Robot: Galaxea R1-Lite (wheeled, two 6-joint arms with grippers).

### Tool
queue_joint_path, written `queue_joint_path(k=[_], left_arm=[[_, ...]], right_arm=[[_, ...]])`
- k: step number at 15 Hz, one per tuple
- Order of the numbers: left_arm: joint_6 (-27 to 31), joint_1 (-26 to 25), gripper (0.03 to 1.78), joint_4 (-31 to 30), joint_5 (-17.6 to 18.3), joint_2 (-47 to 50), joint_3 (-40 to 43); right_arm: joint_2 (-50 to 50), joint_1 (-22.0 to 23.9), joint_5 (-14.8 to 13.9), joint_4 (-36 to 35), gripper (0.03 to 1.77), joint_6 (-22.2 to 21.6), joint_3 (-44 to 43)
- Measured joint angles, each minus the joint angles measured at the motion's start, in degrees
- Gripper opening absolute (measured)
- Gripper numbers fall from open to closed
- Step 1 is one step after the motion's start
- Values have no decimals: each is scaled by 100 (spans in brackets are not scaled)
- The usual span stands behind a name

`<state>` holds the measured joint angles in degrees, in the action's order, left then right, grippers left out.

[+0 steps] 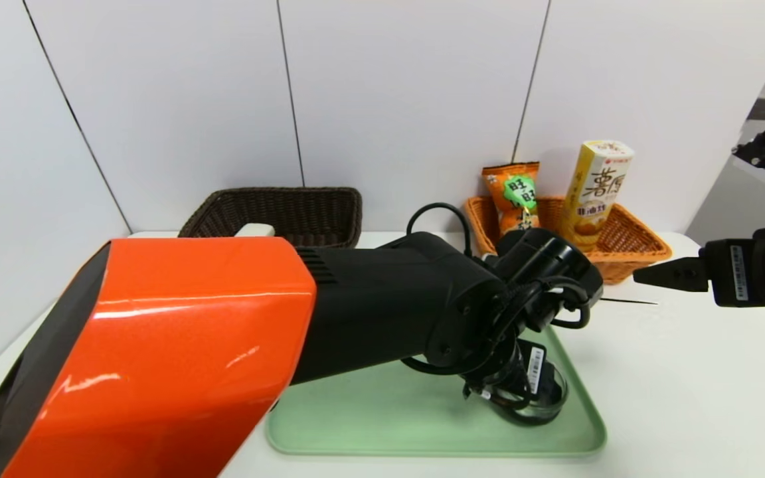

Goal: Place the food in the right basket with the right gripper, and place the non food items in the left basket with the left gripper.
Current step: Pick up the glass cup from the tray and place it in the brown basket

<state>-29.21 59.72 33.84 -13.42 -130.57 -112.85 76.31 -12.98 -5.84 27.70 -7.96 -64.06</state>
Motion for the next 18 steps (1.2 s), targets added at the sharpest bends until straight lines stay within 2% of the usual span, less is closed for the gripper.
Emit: queue_joint_path(k=[1, 4, 7, 8, 9, 18], left_arm=[[2, -5, 158, -13, -2, -11, 0], [2, -5, 110, -123, 0, -62, -2], [2, -11, 78, -124, 4, -110, 0], [0, -11, 53, -127, 6, -123, 0], [-2, -13, 8, -144, 9, -132, -5], [-13, -176, 10, -99, 59, -33, 1]], right_arm=[[0, 0, 2, 0, 171, 0, 0], [6, 0, 4, -5, 171, 0, -10], [6, 0, 0, -9, 171, 0, -18], [6, 0, 0, -9, 171, 0, -21], [6, 0, -2, -9, 171, 0, -29], [-2, -57, -2, -5, 171, 9, -32]])
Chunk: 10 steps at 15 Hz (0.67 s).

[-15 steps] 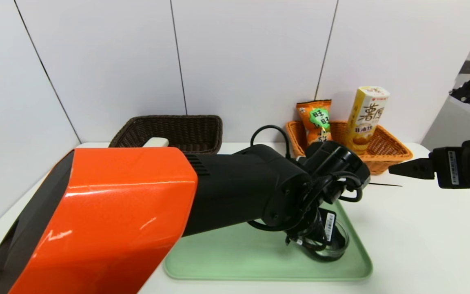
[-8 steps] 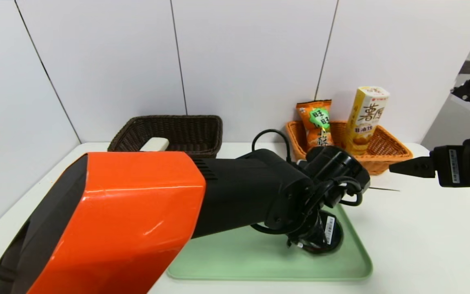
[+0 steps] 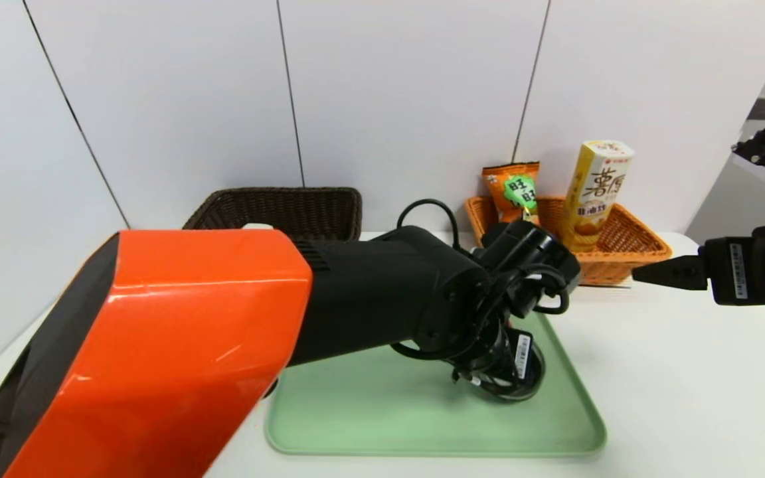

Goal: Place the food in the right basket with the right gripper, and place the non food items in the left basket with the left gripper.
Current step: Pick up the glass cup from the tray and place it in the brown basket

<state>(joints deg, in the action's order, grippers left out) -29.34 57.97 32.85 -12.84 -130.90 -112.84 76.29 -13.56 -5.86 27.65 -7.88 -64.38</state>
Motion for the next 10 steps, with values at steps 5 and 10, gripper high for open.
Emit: queue_joint_path(k=[5, 10], left_arm=[[-15, -28, 10, 38, 513, 795, -1], [-6, -560, 10, 35, 694, 1965, -1]], right_arm=[[9, -6, -4, 0, 171, 2, 7], [28, -5, -4, -1, 171, 9, -17]])
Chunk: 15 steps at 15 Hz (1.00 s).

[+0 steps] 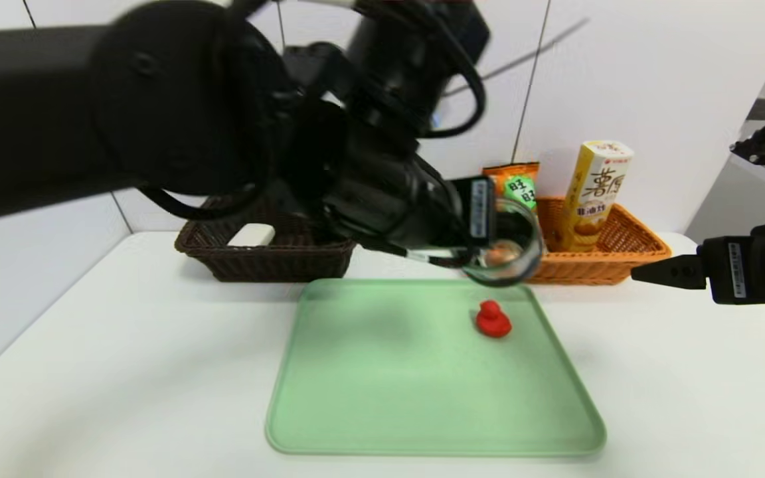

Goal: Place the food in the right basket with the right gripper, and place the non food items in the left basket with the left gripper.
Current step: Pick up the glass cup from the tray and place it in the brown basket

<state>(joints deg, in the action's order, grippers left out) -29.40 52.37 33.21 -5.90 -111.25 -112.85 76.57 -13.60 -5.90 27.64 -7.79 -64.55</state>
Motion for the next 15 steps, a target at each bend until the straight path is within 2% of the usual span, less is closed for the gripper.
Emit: queue_joint_path(k=[4, 9, 15], left_arm=[[61, -1150, 10, -2, -11, 508, 9], [669, -2649, 10, -77, 0, 375, 183], [752, -3457, 10, -317, 1, -402, 166]], right_arm=[[35, -6, -5, -7, 171, 9, -46], [59, 2, -2, -2, 171, 5, -66], [61, 46, 1, 0, 171, 5, -100]])
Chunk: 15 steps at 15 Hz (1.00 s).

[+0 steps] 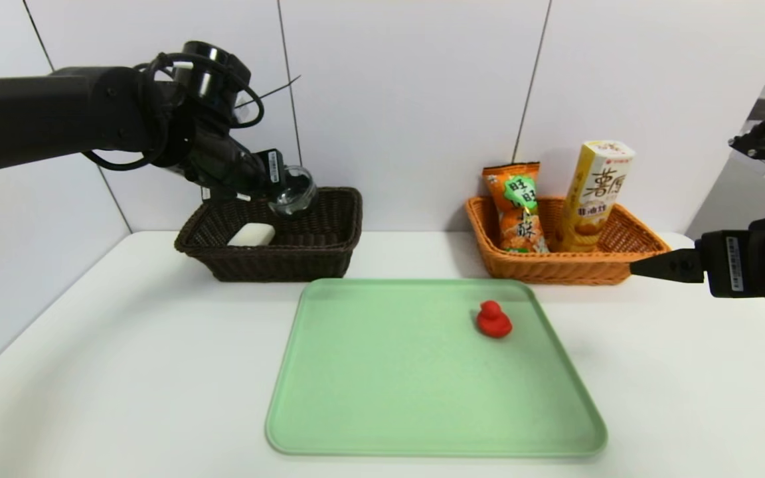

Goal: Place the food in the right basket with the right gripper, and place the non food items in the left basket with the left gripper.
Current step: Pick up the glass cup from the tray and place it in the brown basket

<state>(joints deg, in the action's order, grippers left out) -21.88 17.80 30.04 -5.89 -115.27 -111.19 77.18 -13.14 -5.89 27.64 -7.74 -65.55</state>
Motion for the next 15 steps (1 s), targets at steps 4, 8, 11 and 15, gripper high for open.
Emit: queue_joint_path(k=[4, 8, 11, 15], left_arm=[[116, -157, 10, -118, -1, -466, -22], [173, -206, 10, -418, -20, -873, -46], [236, -217, 10, -640, -34, -1141, -72], [254, -226, 10, -741, -48, -1349, -79]], right_arm=[[33, -2, 5, -2, 171, -2, -2], [68, -2, 11, -2, 171, -13, 9], [93, -2, 13, 0, 171, -17, 15], [104, 0, 22, 0, 171, -24, 17]])
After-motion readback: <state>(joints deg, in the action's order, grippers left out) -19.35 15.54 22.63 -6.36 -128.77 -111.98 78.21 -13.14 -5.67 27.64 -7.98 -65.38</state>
